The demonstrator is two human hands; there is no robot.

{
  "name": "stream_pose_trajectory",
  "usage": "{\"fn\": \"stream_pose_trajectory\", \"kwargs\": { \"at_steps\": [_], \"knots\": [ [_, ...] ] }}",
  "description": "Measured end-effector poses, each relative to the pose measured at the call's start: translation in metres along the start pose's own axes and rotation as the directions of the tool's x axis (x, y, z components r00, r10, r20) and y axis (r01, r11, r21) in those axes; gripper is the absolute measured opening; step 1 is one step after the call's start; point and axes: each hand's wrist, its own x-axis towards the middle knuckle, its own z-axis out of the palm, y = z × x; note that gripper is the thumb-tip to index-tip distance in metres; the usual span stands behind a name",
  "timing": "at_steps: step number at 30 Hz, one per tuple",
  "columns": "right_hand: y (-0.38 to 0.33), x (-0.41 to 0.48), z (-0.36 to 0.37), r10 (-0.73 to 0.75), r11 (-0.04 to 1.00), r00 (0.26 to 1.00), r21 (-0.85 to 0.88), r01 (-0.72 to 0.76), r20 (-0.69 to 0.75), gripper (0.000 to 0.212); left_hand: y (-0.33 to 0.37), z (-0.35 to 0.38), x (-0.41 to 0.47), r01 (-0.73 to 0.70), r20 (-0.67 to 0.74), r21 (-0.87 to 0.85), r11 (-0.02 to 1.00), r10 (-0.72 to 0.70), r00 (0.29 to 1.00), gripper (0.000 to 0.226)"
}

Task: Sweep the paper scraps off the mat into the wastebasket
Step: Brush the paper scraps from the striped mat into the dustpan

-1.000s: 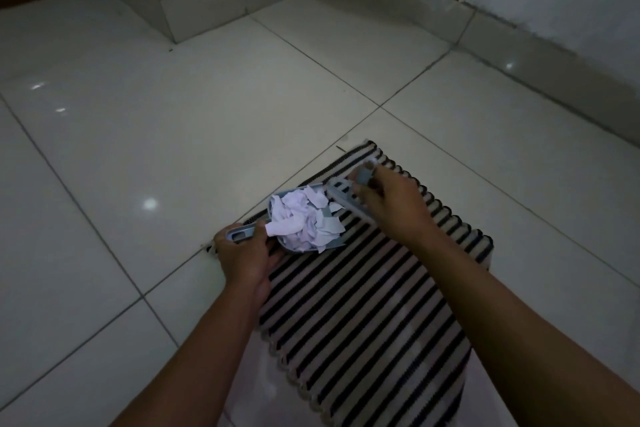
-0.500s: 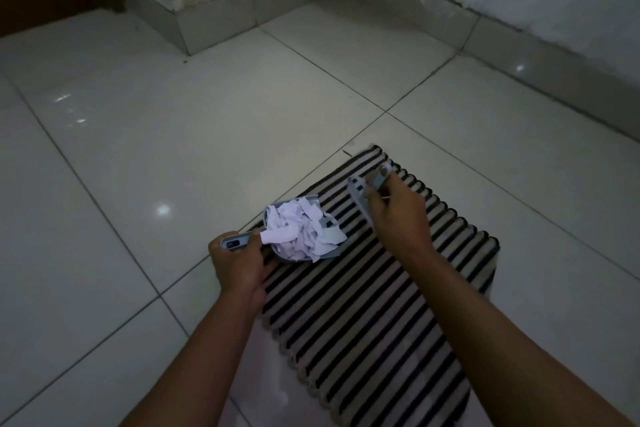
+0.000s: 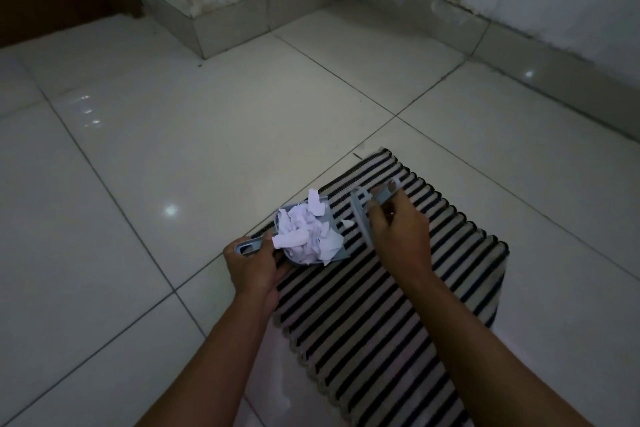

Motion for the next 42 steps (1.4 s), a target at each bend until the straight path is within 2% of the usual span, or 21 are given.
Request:
{"fn": "stream_pose_trajectory", "kwargs": {
  "at_steps": [7,9,12,15,20,24,26,30,35,42],
  "knots": [
    [-0.011,0.022,0.009,-0.04,0.999,0.995,-0.014,0.041,0.092,0.013,0.0,0.0,0.0,0.02,-0.008,0.03,0.999,-0.02,1.0,0.034],
    [-0.02,0.039,0.011,-0.091,0.992,0.971,-0.061,0.107,0.222,0.014,0.0,0.001,-0.001,0.017,-0.018,0.041,0.999,-0.017,1.0,0.037],
    [-0.027,0.048,0.015,-0.151,0.963,0.885,-0.137,0.233,0.441,0.014,0.001,0.002,-0.003,0.022,-0.009,0.024,0.999,-0.022,1.0,0.043],
    [-0.033,0.036,0.012,-0.146,0.968,0.835,-0.097,0.231,0.53,0.009,0.002,0.002,-0.004,0.009,-0.02,0.012,1.0,-0.009,1.0,0.044],
    [-0.032,0.037,-0.011,-0.107,0.986,0.932,-0.084,0.144,0.347,0.012,0.006,0.005,-0.009,0.031,-0.024,-0.017,0.999,-0.031,0.999,0.044],
    [-0.016,0.055,-0.013,0.007,0.994,0.984,-0.112,0.014,0.179,0.024,0.009,0.006,-0.012,0.02,-0.036,-0.035,0.999,-0.021,0.999,0.046],
    [-0.006,0.056,-0.003,0.026,0.989,0.984,-0.148,0.0,0.174,0.027,0.009,0.005,-0.012,0.011,-0.055,-0.036,0.999,-0.013,0.998,0.041],
    [-0.006,0.042,0.02,-0.029,0.981,0.972,-0.18,0.072,0.233,0.031,0.009,0.005,-0.008,-0.005,-0.067,-0.017,1.0,0.004,0.998,0.032],
    [-0.013,0.014,0.032,-0.082,0.99,0.976,-0.101,0.103,0.202,0.02,0.009,0.007,-0.007,0.037,-0.038,-0.027,0.999,-0.038,0.999,0.041],
    [-0.036,0.0,-0.004,0.017,0.992,0.985,-0.127,0.005,0.171,0.017,0.024,0.012,-0.047,0.136,-0.035,-0.06,0.989,-0.138,0.99,0.046]
  ]
}}
